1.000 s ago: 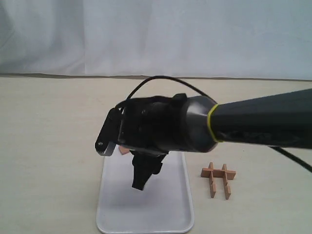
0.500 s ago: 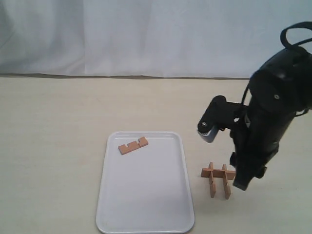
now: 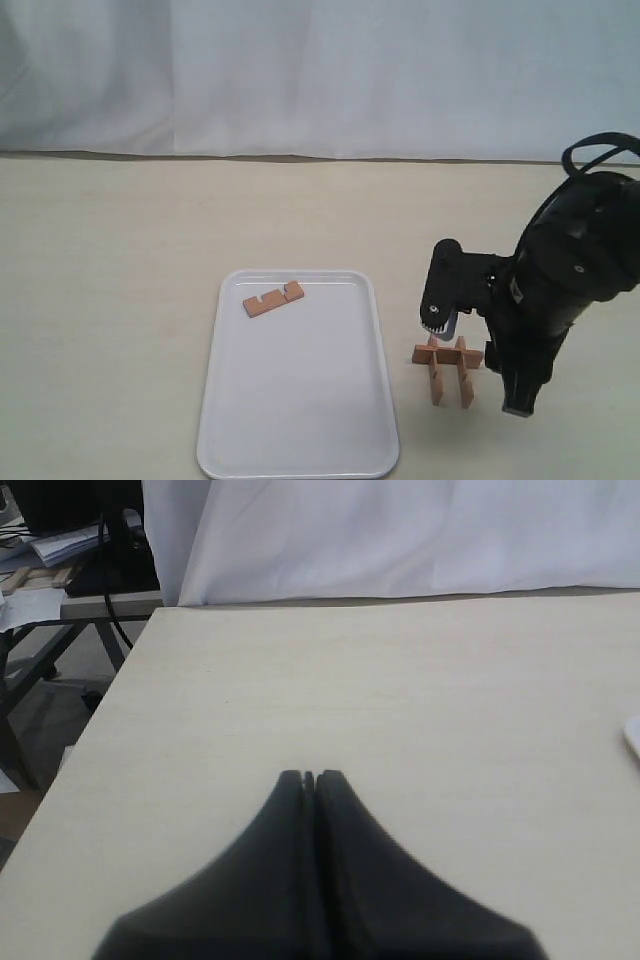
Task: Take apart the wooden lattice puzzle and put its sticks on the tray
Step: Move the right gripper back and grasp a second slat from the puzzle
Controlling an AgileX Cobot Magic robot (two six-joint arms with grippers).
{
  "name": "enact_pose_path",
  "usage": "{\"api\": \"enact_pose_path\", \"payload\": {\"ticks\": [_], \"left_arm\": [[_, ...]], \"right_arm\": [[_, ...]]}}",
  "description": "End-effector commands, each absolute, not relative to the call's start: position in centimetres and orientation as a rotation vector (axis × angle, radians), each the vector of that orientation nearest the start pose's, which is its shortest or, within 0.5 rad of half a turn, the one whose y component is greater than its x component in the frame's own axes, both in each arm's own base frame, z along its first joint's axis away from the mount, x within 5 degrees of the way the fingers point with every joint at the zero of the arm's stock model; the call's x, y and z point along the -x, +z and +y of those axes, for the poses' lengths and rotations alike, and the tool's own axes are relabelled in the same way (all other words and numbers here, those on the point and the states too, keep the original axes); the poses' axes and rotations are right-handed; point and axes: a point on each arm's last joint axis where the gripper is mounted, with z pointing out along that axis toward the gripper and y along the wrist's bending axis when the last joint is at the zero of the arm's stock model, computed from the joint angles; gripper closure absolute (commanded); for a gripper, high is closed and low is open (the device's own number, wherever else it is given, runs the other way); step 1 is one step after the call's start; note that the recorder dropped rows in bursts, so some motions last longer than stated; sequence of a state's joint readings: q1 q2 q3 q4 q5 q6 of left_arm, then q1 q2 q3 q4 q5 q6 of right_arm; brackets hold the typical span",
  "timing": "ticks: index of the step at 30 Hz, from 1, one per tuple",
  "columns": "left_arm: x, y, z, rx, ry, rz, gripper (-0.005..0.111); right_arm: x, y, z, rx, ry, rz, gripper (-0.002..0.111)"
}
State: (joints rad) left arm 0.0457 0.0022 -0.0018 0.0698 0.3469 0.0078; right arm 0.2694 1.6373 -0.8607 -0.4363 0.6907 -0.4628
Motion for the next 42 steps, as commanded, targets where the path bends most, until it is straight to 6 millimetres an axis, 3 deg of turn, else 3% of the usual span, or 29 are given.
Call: {"api": "enact_pose_path", "payload": {"ticks": [1,10,13,18,42], "left_arm": [[-5.4,18.3,0.4,-0.008,0.104,1.815,0.107],[-5.4,18.3,0.4,-0.008,0.104,1.815,0.107],[-5.4,18.3,0.4,-0.008,0.104,1.815,0.107],[-5.4,18.3,0.4,-0.008,0.104,1.815,0.107],[-5.4,18.3,0.4,-0.008,0.104,1.815,0.107]], "right_arm": [[-28.4,15.5,5.2,1.587,-0.475,2.555,0.054],[-30.3,13.1,5.4,1.689,-0.532,2.539,0.054],[-31.0,12.8,5.5,1.688,-0.53,2.542,0.058],[-31.4,12.4,5.7,1.692,-0.525,2.53,0.07],[-31.8,12.3,6.1,1.655,-0.493,2.49,0.07]]}}
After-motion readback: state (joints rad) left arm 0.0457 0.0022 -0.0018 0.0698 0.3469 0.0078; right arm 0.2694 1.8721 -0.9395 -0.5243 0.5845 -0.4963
